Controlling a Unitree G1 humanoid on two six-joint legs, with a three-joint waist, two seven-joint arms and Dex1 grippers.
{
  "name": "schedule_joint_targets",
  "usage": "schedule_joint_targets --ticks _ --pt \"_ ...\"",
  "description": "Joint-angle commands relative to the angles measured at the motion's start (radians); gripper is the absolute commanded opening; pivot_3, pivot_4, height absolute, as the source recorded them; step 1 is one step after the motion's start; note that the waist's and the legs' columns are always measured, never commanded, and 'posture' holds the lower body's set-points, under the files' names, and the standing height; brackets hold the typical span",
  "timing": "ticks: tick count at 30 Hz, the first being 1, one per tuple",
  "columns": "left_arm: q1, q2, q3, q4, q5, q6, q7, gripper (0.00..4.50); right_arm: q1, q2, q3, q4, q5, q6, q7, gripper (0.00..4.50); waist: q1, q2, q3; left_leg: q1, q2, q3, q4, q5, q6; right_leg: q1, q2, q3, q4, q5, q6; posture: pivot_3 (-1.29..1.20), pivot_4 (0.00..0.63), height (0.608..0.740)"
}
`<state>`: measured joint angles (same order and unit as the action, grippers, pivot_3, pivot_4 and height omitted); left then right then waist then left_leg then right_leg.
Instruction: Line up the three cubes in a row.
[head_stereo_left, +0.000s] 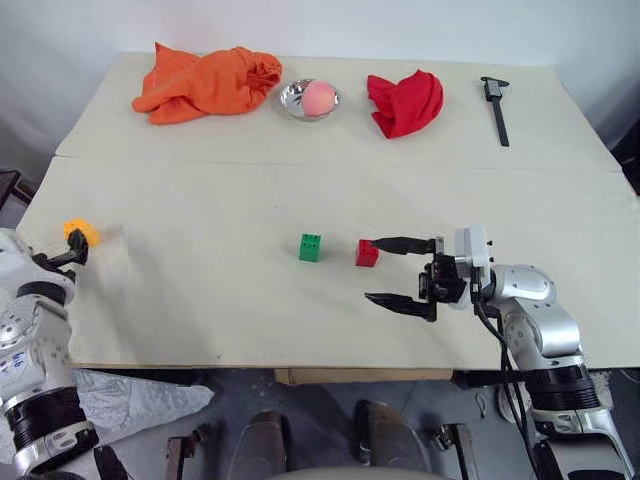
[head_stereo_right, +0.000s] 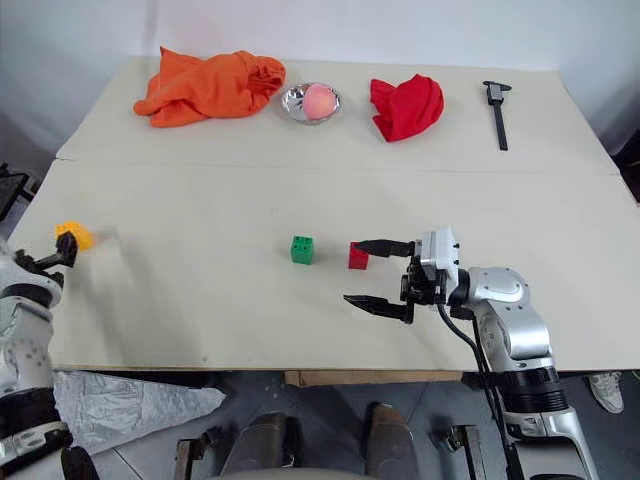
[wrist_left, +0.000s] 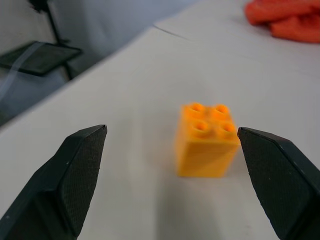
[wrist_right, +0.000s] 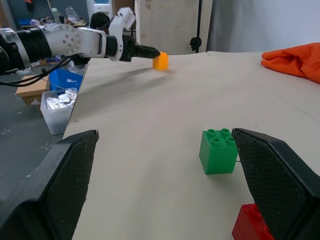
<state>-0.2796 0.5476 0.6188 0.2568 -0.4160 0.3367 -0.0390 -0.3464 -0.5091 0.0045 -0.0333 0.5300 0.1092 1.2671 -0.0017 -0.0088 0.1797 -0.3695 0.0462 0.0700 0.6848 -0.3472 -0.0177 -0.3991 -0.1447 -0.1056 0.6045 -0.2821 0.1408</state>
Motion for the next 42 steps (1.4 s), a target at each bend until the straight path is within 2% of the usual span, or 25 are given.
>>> schedule_joint_targets --ticks 1,7,13,16,23,25,27,30,33,37,42 --pt "-0.020 0.017 -0.014 -0.002 0.024 -0.035 -0.018 4.45 0.008 0.000 -0.008 -0.050 0.016 -0.004 -0.008 4.50 -0.002 0.000 0.000 0.000 0.000 0.000 0.000 0.000 0.000 -0.001 0.000 0.000 0.000 0.000 0.000 0.00 0.150 0.740" --pt "-0.006 -0.015 -0.019 -0.011 0.026 -0.046 -0.008 4.45 0.033 -0.004 -0.011 -0.073 0.021 0.009 -0.024 4.50 0.000 0.000 0.000 0.000 0.000 0.001 0.000 0.000 0.000 -0.001 0.000 0.000 0.000 0.000 0.000 0.00 0.150 0.740" --pt "-0.064 -0.010 -0.051 0.060 0.061 -0.085 -0.012 4.45 0.037 -0.009 -0.012 -0.067 0.018 0.016 -0.024 4.50 0.003 0.000 0.000 0.000 0.000 0.001 0.000 0.000 0.000 -0.001 0.000 0.000 0.000 0.000 0.000 0.00 0.150 0.740" --pt "-0.079 0.001 -0.055 0.088 0.073 -0.103 -0.025 3.89 0.039 -0.010 -0.013 -0.067 0.017 0.021 -0.025 4.50 0.001 0.000 0.000 0.000 0.000 0.001 0.000 0.000 0.000 -0.001 0.000 0.000 0.000 0.000 0.000 0.00 0.150 0.740" --pt "-0.047 0.038 -0.061 0.096 0.079 -0.099 -0.095 1.62 0.061 -0.022 -0.024 -0.077 0.017 0.024 -0.031 4.50 0.000 0.000 0.000 0.000 0.000 0.001 0.000 0.000 0.000 -0.001 0.000 0.000 0.000 0.000 0.000 0.00 0.150 0.740" --pt "-0.035 0.070 -0.063 0.102 0.037 -0.116 -0.229 1.47 0.068 -0.033 -0.035 -0.079 0.018 0.023 -0.035 4.50 -0.001 0.000 0.000 0.000 0.000 0.001 0.000 0.000 0.000 -0.001 0.000 0.000 0.000 0.000 0.000 0.00 0.150 0.740" --pt "-0.034 0.101 -0.072 0.091 -0.043 -0.143 -0.450 1.47 0.074 -0.048 -0.047 -0.077 0.018 0.021 -0.036 4.50 0.000 0.000 0.000 -0.001 0.000 0.002 0.000 0.000 0.000 -0.002 0.000 0.000 0.000 0.000 0.000 0.00 0.150 0.740" --pt "0.022 0.209 -0.193 0.052 -0.091 -0.123 -0.871 1.47 0.084 -0.072 -0.062 -0.067 0.017 0.016 -0.033 4.50 0.002 0.000 0.000 -0.001 0.000 0.002 0.000 0.000 0.000 -0.003 0.000 0.000 0.001 0.000 0.000 0.00 0.150 0.740" --pt "0.000 0.283 -0.314 0.075 -0.053 -0.206 -1.135 1.47 0.094 -0.094 -0.077 -0.057 0.017 0.013 -0.028 4.50 0.002 0.000 0.000 -0.001 0.000 0.004 -0.001 0.000 0.000 -0.005 0.000 0.000 0.001 0.000 0.000 0.00 0.150 0.740" --pt "-0.134 0.294 -0.435 0.199 0.026 -0.338 -1.299 1.47 0.102 -0.113 -0.093 -0.040 0.014 0.007 -0.022 4.50 0.002 0.000 0.000 -0.002 0.000 0.005 -0.001 0.000 -0.001 -0.006 0.000 0.000 0.002 0.000 -0.001 0.00 0.150 0.740" --pt "-0.439 0.156 -0.615 0.536 0.192 -0.603 -1.430 1.47 0.131 -0.125 -0.117 -0.054 0.008 0.000 -0.038 4.50 0.017 0.000 0.000 -0.002 0.000 0.008 0.000 0.000 0.000 -0.008 0.000 0.001 0.003 0.000 0.000 0.00 0.150 0.740"
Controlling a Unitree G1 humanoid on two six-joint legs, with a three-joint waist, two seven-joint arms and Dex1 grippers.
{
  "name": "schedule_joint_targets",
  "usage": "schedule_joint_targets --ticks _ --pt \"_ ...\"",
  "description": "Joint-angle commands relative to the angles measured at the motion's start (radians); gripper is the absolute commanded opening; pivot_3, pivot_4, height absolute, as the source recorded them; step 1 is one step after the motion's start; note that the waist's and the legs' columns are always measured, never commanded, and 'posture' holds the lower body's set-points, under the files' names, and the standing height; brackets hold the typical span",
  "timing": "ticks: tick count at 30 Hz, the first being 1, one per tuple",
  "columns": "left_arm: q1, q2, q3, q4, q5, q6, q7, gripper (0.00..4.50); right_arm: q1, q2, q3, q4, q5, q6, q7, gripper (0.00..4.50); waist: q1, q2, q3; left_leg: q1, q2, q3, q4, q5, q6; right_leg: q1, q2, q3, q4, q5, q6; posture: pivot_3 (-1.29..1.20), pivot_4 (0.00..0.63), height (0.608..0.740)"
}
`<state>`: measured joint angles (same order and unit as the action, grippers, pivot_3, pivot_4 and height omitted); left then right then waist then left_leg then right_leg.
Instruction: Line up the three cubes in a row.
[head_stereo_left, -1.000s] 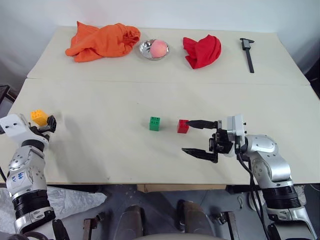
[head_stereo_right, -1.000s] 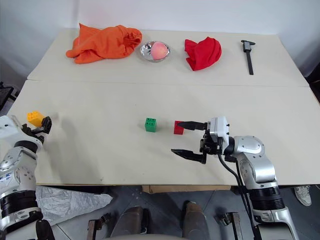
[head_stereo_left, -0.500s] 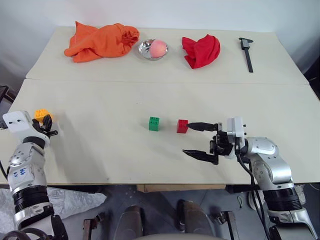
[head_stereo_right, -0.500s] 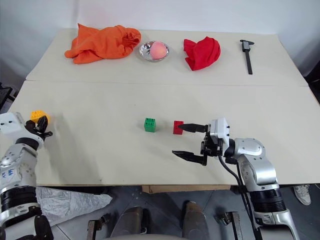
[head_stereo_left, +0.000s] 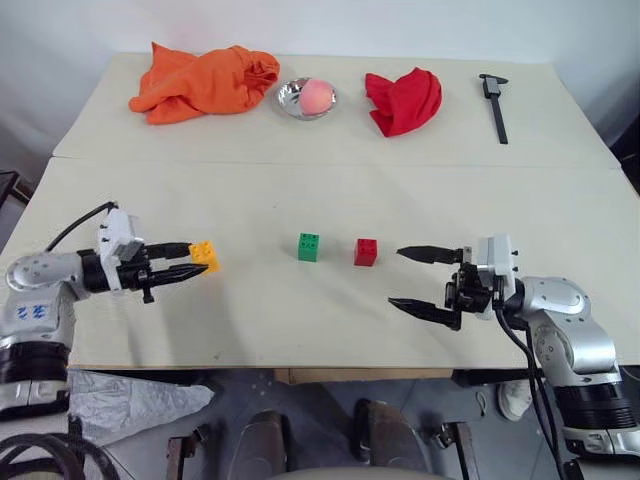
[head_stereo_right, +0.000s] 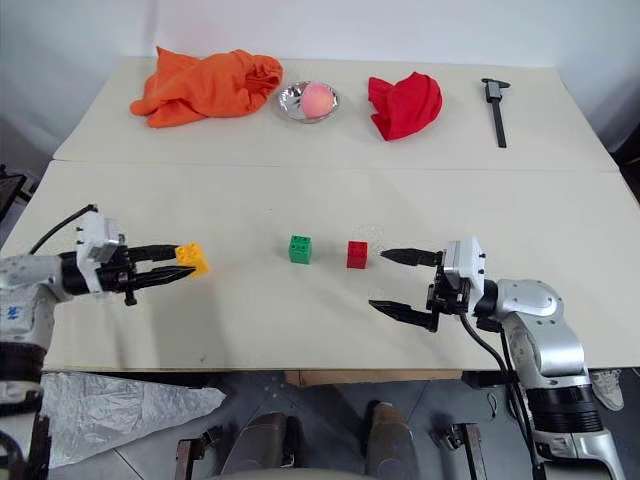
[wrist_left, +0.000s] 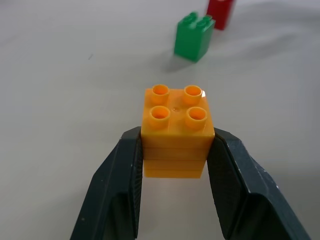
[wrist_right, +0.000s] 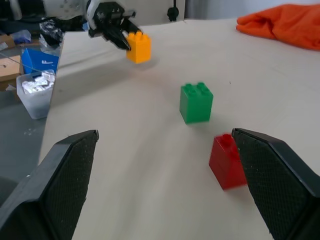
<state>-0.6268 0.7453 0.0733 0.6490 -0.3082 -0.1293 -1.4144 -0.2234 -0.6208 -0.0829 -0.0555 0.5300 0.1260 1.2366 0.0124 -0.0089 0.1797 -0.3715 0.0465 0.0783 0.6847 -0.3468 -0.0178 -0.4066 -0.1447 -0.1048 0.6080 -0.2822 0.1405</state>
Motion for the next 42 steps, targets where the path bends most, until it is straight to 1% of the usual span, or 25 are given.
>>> schedule_joint_targets --ticks 1,3,6,9,12,14,21,28,34,42 --pt "-0.131 -0.059 -0.081 0.206 0.106 -0.171 -0.056 1.47 0.014 -0.017 -0.035 -0.038 0.009 -0.016 -0.010 4.50 0.004 0.000 0.000 0.000 0.000 0.000 0.000 0.000 0.000 0.000 0.000 0.000 0.000 0.000 0.000 0.00 0.150 0.740" --pt "-0.216 -0.098 -0.106 0.335 0.152 -0.224 -0.043 1.47 0.032 -0.025 -0.055 -0.050 0.011 -0.017 -0.020 4.50 0.001 0.000 0.000 0.000 0.000 0.002 0.000 0.000 0.000 -0.001 0.000 0.000 0.000 0.000 0.000 0.00 0.150 0.740" --pt "-0.289 -0.126 -0.125 0.456 0.201 -0.298 -0.034 1.47 0.057 -0.031 -0.074 -0.067 0.011 -0.019 -0.033 4.50 -0.006 -0.001 0.000 -0.001 0.000 0.003 -0.001 0.000 0.000 -0.003 0.000 0.000 0.000 0.000 0.000 0.00 0.150 0.740" --pt "-0.338 -0.141 -0.121 0.526 0.227 -0.336 -0.028 1.47 0.090 -0.026 -0.087 -0.096 0.014 -0.020 -0.055 4.50 -0.009 -0.001 0.000 0.000 0.000 0.003 -0.001 0.000 0.000 -0.002 -0.001 0.000 0.000 0.000 0.001 0.00 0.150 0.740" --pt "-0.365 -0.142 -0.116 0.562 0.240 -0.333 -0.048 1.47 0.119 -0.023 -0.091 -0.124 0.016 -0.021 -0.073 4.50 -0.007 -0.001 0.000 0.000 0.000 0.003 0.000 0.000 0.001 -0.002 -0.001 0.000 0.001 0.000 0.001 0.00 0.150 0.740" --pt "-0.373 -0.136 -0.114 0.573 0.244 -0.317 -0.063 2.19 0.132 -0.021 -0.092 -0.134 0.016 -0.023 -0.082 4.50 -0.009 -0.001 0.000 0.000 0.000 0.003 0.000 0.000 0.001 -0.002 -0.001 0.000 0.002 0.000 0.001 0.00 0.150 0.740" --pt "-0.367 -0.133 -0.095 0.577 0.255 -0.353 -0.049 4.30 0.127 -0.022 -0.086 -0.120 0.017 -0.036 -0.090 4.50 -0.012 -0.001 0.000 0.000 0.000 0.003 0.000 0.000 0.001 -0.003 -0.001 0.000 0.001 0.000 0.001 0.00 0.150 0.740" --pt "-0.361 -0.128 -0.090 0.588 0.279 -0.375 0.011 4.30 0.113 -0.023 -0.075 -0.111 0.018 -0.034 -0.078 4.50 -0.012 -0.001 0.000 0.000 0.000 0.003 0.000 0.000 0.001 -0.003 -0.001 0.000 0.001 0.000 0.001 0.00 0.150 0.740" --pt "-0.370 -0.116 -0.084 0.604 0.311 -0.376 0.126 4.30 0.106 -0.021 -0.068 -0.107 0.016 -0.031 -0.070 4.50 -0.012 -0.001 0.000 0.000 0.000 0.003 0.000 0.000 0.001 -0.003 -0.001 0.000 0.001 0.000 0.001 0.00 0.150 0.740" --pt "-0.364 -0.127 -0.067 0.602 0.301 -0.376 0.114 4.30 0.104 -0.019 -0.060 -0.110 0.018 -0.026 -0.063 4.50 -0.012 -0.001 0.000 0.000 0.000 0.003 0.000 0.000 0.001 -0.003 -0.001 0.000 0.002 0.000 0.001 0.00 0.150 0.740"
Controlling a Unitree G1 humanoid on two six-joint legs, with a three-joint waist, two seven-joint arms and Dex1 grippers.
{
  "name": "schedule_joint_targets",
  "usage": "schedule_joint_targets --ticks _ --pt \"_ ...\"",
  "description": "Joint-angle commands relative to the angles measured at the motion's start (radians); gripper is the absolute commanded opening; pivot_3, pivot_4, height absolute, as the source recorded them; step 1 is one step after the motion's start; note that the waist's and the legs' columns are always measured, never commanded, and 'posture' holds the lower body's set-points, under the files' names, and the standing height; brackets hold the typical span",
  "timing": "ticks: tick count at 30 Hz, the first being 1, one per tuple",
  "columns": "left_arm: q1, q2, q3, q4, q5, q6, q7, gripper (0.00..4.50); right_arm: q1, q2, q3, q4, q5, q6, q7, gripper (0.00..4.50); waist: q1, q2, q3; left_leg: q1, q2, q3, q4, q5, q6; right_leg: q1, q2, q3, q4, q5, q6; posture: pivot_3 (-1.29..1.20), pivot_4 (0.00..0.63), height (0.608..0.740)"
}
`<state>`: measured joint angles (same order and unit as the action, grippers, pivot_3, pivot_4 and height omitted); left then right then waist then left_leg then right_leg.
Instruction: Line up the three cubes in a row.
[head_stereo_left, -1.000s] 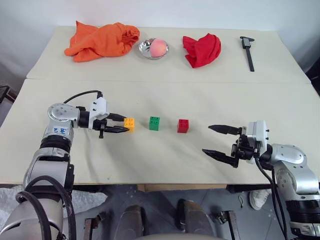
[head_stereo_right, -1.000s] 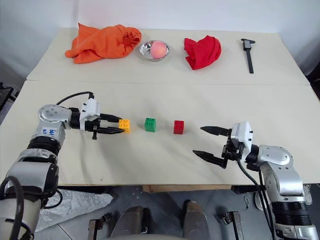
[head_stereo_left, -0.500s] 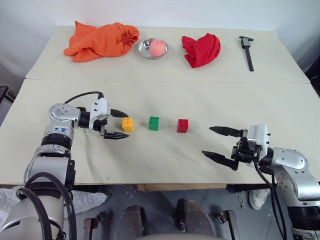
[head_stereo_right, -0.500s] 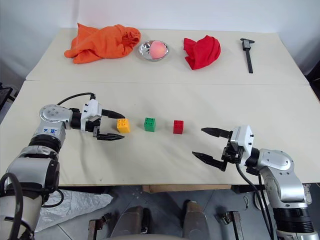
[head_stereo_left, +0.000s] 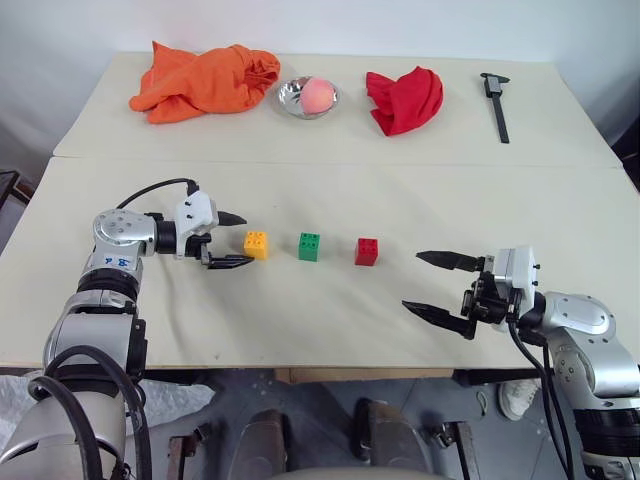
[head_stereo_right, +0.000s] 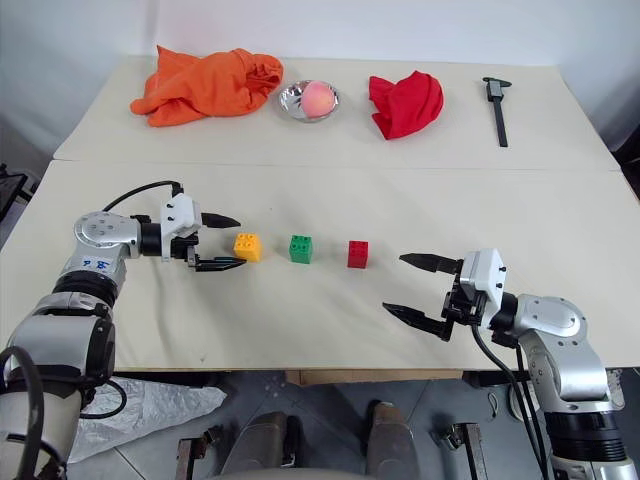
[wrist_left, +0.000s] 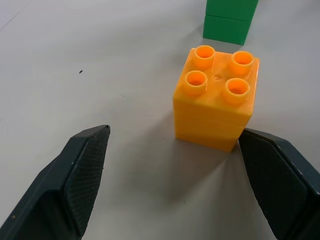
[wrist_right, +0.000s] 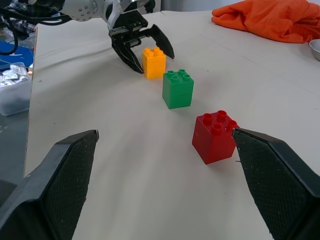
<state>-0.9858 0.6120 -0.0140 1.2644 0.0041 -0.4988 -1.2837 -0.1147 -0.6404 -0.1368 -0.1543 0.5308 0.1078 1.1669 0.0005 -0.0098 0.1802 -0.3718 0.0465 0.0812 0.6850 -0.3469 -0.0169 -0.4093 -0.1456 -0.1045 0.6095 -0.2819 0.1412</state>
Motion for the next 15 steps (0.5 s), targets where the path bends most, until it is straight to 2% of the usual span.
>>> schedule_joint_targets --ticks 1,5,8,11,15 --pt "-0.003 0.007 0.023 -0.015 -0.014 -0.007 -0.023 4.30 -0.003 0.000 -0.006 -0.013 0.018 -0.006 0.007 4.50 0.000 0.000 0.000 0.000 0.000 0.000 0.000 0.000 0.000 0.000 0.000 0.000 0.000 0.000 0.000 0.00 0.150 0.740" --pt "0.021 0.032 0.070 -0.047 -0.070 0.011 -0.114 4.30 -0.002 -0.008 -0.008 -0.007 0.019 -0.006 0.025 4.50 -0.001 0.000 0.000 0.000 0.000 0.000 0.000 0.000 0.000 0.000 0.000 0.000 0.000 0.000 0.000 0.00 0.150 0.740" --pt "0.083 0.082 0.119 -0.131 -0.151 0.089 -0.246 4.41 -0.030 -0.023 -0.012 0.065 0.011 -0.029 0.075 4.50 -0.008 0.000 0.000 0.000 0.000 0.000 0.000 0.000 0.000 0.000 0.000 0.000 0.000 0.000 0.000 0.00 0.150 0.740" --pt "0.186 0.128 0.172 -0.276 -0.235 0.173 -0.286 4.41 -0.092 -0.017 -0.020 0.189 0.015 -0.074 0.137 4.50 -0.016 0.000 0.000 0.001 0.000 0.001 0.000 0.000 0.000 0.000 0.000 0.000 0.001 0.000 0.000 0.00 0.150 0.740" --pt "0.365 0.180 0.236 -0.503 -0.343 0.315 -0.264 4.41 -0.217 0.013 -0.018 0.372 0.031 -0.137 0.239 4.50 -0.028 0.000 0.000 0.001 0.001 0.001 0.000 0.000 0.000 0.000 -0.001 0.000 0.001 0.000 0.000 0.00 0.150 0.740"
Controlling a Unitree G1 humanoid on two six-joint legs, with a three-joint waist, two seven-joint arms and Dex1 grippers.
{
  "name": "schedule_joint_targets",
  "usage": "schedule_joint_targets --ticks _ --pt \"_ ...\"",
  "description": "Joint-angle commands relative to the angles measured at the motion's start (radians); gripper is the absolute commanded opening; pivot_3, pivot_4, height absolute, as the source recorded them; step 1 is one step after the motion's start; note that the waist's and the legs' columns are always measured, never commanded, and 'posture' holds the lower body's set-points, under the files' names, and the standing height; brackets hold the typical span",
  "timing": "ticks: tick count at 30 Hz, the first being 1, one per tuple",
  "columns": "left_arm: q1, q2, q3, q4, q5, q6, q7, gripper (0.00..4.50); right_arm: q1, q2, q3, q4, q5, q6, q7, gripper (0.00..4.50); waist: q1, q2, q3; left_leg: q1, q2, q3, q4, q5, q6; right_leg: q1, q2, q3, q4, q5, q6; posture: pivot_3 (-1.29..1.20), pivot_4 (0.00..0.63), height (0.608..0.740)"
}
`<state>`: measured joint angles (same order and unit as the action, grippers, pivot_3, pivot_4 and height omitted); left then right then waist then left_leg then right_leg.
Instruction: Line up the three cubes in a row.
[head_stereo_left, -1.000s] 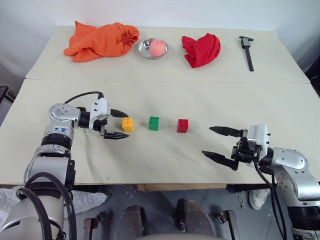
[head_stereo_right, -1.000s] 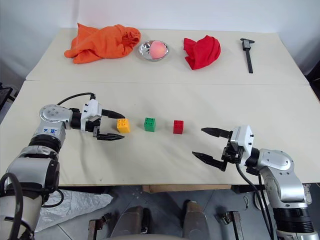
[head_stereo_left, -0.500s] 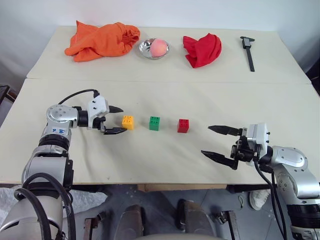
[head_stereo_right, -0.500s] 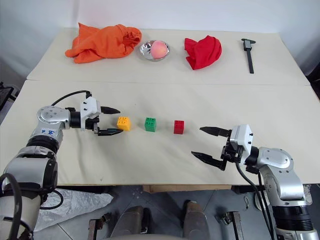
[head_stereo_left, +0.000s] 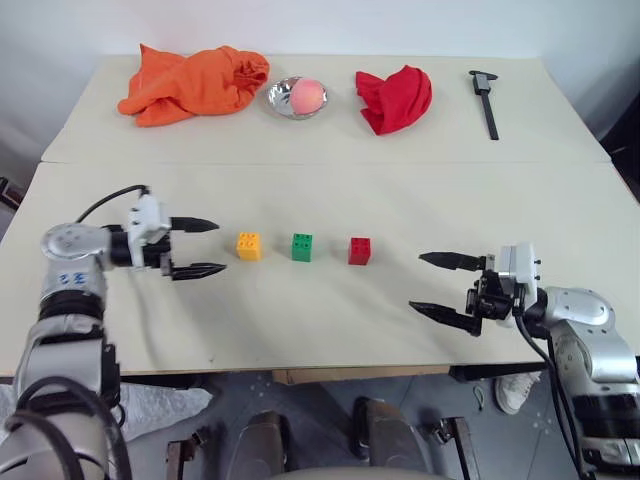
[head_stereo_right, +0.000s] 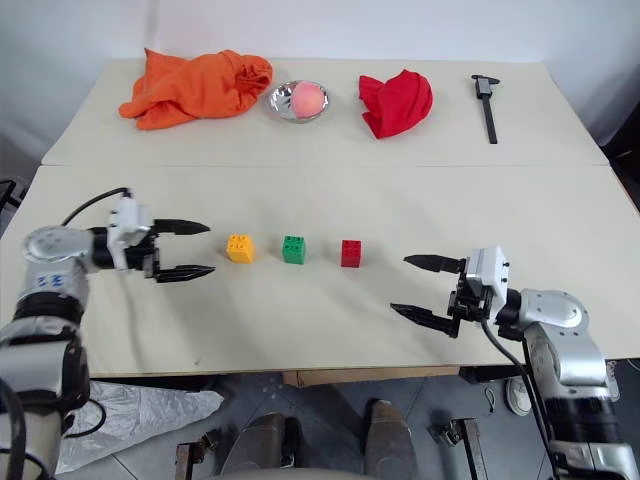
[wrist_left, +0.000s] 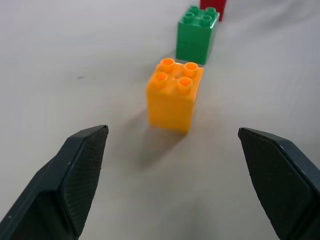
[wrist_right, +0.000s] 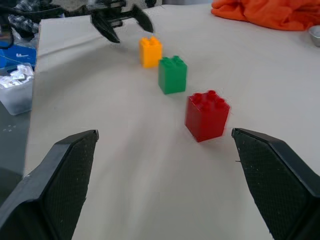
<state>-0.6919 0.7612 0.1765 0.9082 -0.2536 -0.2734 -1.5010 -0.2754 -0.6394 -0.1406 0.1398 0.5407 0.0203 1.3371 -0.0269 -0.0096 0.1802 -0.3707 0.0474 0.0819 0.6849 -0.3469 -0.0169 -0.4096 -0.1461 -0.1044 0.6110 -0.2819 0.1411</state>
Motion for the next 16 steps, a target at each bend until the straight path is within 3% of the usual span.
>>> schedule_joint_targets --ticks 1,8,16 --pt "0.106 0.037 0.059 -0.190 -0.106 0.118 -0.033 4.41 -0.086 0.022 -0.012 0.111 0.027 -0.056 0.092 4.50 -0.001 0.000 0.000 0.000 0.000 0.000 0.000 0.000 0.000 0.000 0.000 0.000 0.000 0.000 0.000 0.00 0.150 0.740" --pt "0.226 0.041 0.123 -0.344 -0.159 0.184 0.079 4.41 -0.276 0.054 0.045 0.357 -0.042 -0.150 0.237 4.50 0.003 0.000 0.000 0.000 0.000 0.000 0.002 0.000 0.000 0.000 -0.001 0.000 0.002 0.000 0.000 0.00 0.150 0.740" --pt "0.292 0.049 0.127 -0.404 -0.142 0.143 0.142 4.41 -0.394 0.063 0.061 0.500 -0.081 -0.204 0.270 4.50 -0.004 0.001 0.000 0.000 0.000 0.001 0.001 0.000 0.000 0.000 -0.001 0.000 0.002 0.000 0.000 0.00 0.150 0.740"
